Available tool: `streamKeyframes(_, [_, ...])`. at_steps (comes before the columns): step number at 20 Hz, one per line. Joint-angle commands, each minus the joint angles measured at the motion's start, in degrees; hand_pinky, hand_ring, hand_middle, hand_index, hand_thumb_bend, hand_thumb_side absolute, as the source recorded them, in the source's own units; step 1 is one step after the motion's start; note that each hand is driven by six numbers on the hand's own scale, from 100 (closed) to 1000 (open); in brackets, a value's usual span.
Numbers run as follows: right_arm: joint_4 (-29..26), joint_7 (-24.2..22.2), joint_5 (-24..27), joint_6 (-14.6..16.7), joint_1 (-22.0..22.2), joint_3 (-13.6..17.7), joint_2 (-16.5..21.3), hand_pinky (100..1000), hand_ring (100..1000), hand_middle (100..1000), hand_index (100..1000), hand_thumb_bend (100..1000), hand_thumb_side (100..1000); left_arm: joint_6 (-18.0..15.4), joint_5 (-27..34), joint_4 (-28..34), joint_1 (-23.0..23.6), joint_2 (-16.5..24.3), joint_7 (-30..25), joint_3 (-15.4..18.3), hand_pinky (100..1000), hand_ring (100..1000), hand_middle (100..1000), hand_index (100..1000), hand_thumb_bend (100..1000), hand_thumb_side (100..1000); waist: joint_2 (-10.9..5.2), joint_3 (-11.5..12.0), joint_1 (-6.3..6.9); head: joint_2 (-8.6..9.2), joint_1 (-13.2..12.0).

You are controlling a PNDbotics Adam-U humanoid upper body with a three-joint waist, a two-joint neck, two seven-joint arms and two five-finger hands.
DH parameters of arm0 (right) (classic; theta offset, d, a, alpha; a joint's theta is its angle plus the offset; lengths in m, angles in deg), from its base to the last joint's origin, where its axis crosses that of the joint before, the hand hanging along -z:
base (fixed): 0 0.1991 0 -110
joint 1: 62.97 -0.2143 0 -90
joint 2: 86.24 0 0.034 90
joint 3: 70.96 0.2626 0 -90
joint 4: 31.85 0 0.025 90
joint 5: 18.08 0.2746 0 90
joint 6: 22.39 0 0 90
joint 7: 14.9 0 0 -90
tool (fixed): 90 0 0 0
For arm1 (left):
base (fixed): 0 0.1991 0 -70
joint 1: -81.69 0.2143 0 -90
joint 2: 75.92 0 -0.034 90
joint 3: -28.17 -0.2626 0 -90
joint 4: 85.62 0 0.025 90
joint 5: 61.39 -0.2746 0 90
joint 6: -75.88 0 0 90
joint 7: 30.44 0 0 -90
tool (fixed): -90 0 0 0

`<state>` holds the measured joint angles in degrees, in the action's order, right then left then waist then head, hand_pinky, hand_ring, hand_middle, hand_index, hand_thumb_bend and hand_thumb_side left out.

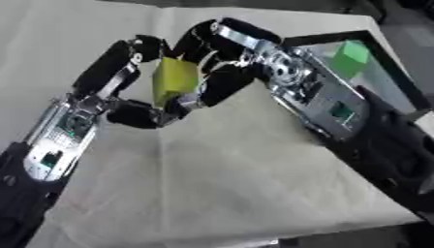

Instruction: Pick up the objects with one hand, pass them to the other hand, and then place them into the box on the other side of the table.

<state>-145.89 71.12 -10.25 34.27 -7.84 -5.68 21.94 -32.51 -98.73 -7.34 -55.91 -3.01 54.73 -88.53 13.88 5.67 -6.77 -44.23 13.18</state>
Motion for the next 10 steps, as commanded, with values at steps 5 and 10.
streamKeyframes(5, [-0.55, 0.87, 0.39, -0.6, -0.71, 0.43, 0.58, 674, 665, 536, 641, 679, 100, -0.71, 1.1, 1.04, -0.75, -0.64, -0.02, -0.17, 751, 577, 506, 463, 100, 359, 0.04, -0.18, -0.14, 0.11, 0.24])
streamKeyframes(10, [-0.55, 2.73, 2.23, -1.01, -0.71, 0.55, 0.47, 653, 624, 492, 598, 607, 100, -0.73, 1.14, 0.8, -0.71, -0.68, -0.26, -0.25, 751, 577, 506, 465, 100, 367, 0.09, -0.19, -0.11, 0.11, 0.26])
